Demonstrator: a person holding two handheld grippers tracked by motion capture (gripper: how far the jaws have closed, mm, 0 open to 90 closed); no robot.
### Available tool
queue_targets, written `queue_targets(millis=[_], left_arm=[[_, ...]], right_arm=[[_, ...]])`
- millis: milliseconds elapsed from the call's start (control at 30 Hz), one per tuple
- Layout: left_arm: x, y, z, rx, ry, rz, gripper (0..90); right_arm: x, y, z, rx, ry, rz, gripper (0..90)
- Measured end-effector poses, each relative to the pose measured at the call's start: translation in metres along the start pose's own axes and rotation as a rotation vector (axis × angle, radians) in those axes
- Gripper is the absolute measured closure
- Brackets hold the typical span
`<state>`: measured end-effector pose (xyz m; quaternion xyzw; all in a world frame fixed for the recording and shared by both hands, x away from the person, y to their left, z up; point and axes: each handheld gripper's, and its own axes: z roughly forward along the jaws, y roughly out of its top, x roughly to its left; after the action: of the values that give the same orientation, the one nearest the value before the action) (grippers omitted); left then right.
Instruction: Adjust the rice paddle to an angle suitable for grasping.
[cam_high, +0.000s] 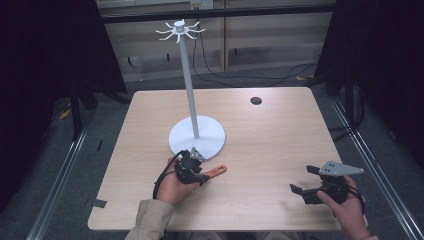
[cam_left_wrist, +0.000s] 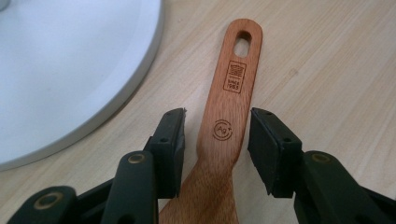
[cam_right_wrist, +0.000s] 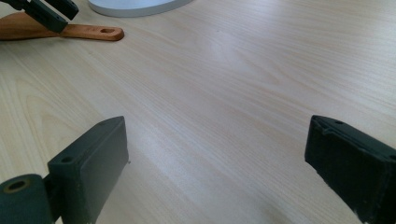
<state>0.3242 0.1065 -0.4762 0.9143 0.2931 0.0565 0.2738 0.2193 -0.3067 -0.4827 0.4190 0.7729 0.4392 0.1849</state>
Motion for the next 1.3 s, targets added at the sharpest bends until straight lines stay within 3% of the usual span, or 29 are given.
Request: queue_targets(millis=[400, 600, 667, 867, 1167, 1267, 1300], left_arm=[[0.002, 0.005, 0.006, 0.071, -0.021, 0.017, 54.8], [0.001, 0.012, 0.006, 0.131, -0.019, 0.071, 56.6], [0.000, 0.014, 0.006, 0.151, -0.019, 0.062, 56.8], [0.000, 0.020, 0.007, 0.194, -0.026, 0.080, 65.0], [0.000, 0.018, 0.006, 0.176, -0.035, 0.079, 66.2], [0.001, 0.016, 0.005, 0.149, -0.021, 0.078, 66.2], [0.002, 0.016, 0.002, 0.119, -0.019, 0.060, 66.2]], right_arm=[[-0.001, 0.000, 0.000, -0.003, 0.002, 0.006, 5.8], [0.000, 0.000, 0.000, -0.001, 0.003, 0.007, 5.8], [-0.001, 0.000, 0.000, -0.001, 0.002, 0.010, 5.7], [0.000, 0.001, 0.001, -0.006, 0.000, 0.024, 5.8], [-0.001, 0.002, 0.002, -0.006, 0.001, 0.012, 5.7], [0.000, 0.002, 0.002, -0.006, 0.003, 0.015, 5.7], [-0.001, 0.003, 0.003, -0.011, 0.000, 0.015, 5.7]])
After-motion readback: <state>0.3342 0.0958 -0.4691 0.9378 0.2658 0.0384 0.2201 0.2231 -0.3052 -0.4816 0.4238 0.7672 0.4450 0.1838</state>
